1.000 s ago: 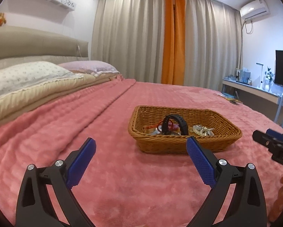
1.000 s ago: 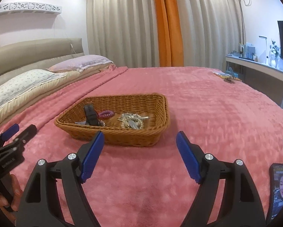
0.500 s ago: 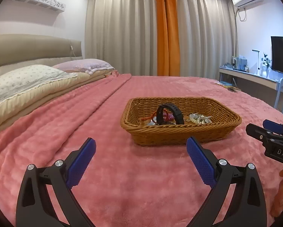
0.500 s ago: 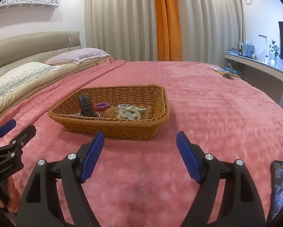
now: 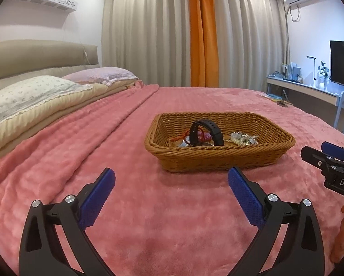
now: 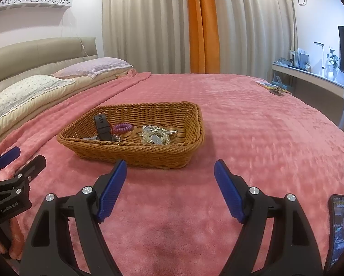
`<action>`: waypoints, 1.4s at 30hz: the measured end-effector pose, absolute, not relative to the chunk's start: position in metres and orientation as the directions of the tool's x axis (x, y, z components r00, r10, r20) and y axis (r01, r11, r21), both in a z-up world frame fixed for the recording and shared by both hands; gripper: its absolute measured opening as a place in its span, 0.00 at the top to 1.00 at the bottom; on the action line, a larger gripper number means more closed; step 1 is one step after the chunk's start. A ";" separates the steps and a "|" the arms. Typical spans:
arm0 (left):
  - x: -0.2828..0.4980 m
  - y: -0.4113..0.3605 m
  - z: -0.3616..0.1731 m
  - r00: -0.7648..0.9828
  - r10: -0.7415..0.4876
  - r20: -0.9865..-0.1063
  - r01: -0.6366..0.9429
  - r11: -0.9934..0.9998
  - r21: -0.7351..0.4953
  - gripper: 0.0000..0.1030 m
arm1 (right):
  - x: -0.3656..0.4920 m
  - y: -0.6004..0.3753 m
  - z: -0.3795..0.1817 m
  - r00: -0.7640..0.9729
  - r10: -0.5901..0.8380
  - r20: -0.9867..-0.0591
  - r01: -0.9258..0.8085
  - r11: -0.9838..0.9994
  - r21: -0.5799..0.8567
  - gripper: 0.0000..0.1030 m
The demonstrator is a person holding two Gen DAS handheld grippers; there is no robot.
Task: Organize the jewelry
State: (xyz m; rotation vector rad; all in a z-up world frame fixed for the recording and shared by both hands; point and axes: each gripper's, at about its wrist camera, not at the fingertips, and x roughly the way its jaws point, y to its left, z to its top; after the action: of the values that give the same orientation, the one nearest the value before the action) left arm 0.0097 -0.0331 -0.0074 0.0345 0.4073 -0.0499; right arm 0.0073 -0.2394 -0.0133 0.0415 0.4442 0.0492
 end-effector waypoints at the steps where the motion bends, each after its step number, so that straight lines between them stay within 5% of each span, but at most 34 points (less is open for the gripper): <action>1: 0.010 -0.033 -0.007 0.917 -0.041 -0.397 0.055 0.998 0.024 0.07 | 0.007 -0.239 -0.013 0.902 0.056 -0.428 -0.039 0.998 0.049 0.28; 42: 0.008 -0.034 -0.010 0.916 -0.041 -0.399 0.058 0.998 0.029 0.07 | 0.007 -0.240 -0.010 0.898 0.066 -0.435 -0.042 0.997 0.064 0.21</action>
State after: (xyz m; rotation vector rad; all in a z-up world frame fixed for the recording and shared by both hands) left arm 0.0083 -0.0345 -0.0099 0.0404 0.4100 -0.0509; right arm 0.0068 -0.2398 -0.0097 0.0536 0.4522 0.0561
